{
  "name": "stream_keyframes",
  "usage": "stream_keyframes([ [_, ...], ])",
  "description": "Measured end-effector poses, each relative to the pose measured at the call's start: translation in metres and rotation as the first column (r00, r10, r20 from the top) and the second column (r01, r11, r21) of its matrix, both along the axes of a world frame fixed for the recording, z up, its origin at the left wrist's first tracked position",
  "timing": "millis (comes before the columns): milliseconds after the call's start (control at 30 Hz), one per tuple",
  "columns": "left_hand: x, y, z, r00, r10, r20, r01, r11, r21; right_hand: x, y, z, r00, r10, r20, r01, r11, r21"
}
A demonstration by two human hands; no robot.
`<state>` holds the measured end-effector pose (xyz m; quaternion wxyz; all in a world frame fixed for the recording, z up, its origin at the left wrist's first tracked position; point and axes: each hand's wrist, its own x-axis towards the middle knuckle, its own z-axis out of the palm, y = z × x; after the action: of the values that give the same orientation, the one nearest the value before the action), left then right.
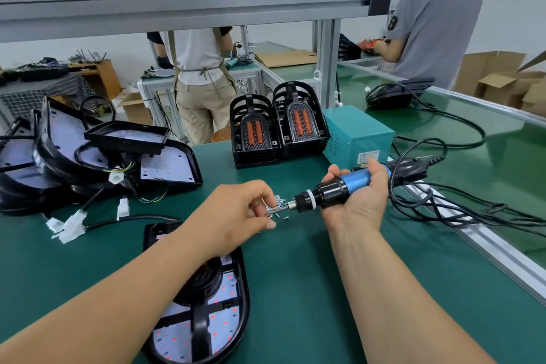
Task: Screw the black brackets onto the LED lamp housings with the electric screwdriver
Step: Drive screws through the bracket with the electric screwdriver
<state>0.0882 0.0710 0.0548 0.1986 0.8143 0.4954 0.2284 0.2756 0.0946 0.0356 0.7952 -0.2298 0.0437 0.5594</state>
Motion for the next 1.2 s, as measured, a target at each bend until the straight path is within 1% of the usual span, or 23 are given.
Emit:
stream_keyframes([
  [133, -0.0033, -0.0003, 0.0005, 0.989, 0.050, 0.137, -0.054, 0.998, 0.025, 0.0014, 0.0008, 0.0001, 1.000, 0.001, -0.014, -0.001, 1.000, 0.012],
  [333, -0.0056, 0.0001, 0.0009, 0.971, 0.038, 0.238, -0.022, 0.997, -0.071, 0.0006, 0.0001, 0.0006, 0.999, 0.007, -0.031, -0.007, 1.000, 0.009],
  [400, -0.0066, 0.0014, 0.0010, 0.941, 0.044, 0.335, 0.005, 0.989, -0.147, 0.0013, -0.0002, 0.0007, 0.999, -0.003, -0.046, 0.004, 1.000, 0.009],
  [467, -0.0065, 0.0022, 0.0015, 0.890, 0.073, 0.451, 0.043, 0.970, -0.241, 0.0020, -0.0004, 0.0007, 0.998, -0.011, -0.063, 0.011, 1.000, 0.010],
  [533, -0.0050, 0.0023, 0.0014, 0.860, 0.089, 0.503, 0.075, 0.952, -0.296, 0.0025, -0.0007, 0.0005, 0.997, -0.013, -0.073, 0.014, 1.000, 0.007],
  [667, -0.0026, 0.0020, 0.0008, 0.845, 0.087, 0.528, 0.107, 0.939, -0.326, 0.0028, -0.0004, 0.0009, 0.997, -0.015, -0.073, 0.015, 1.000, -0.001],
  [1200, -0.0001, -0.0009, 0.0024, 0.844, 0.096, 0.527, 0.099, 0.939, -0.330, 0.0030, 0.0002, 0.0010, 0.997, -0.014, -0.078, 0.015, 1.000, 0.013],
])
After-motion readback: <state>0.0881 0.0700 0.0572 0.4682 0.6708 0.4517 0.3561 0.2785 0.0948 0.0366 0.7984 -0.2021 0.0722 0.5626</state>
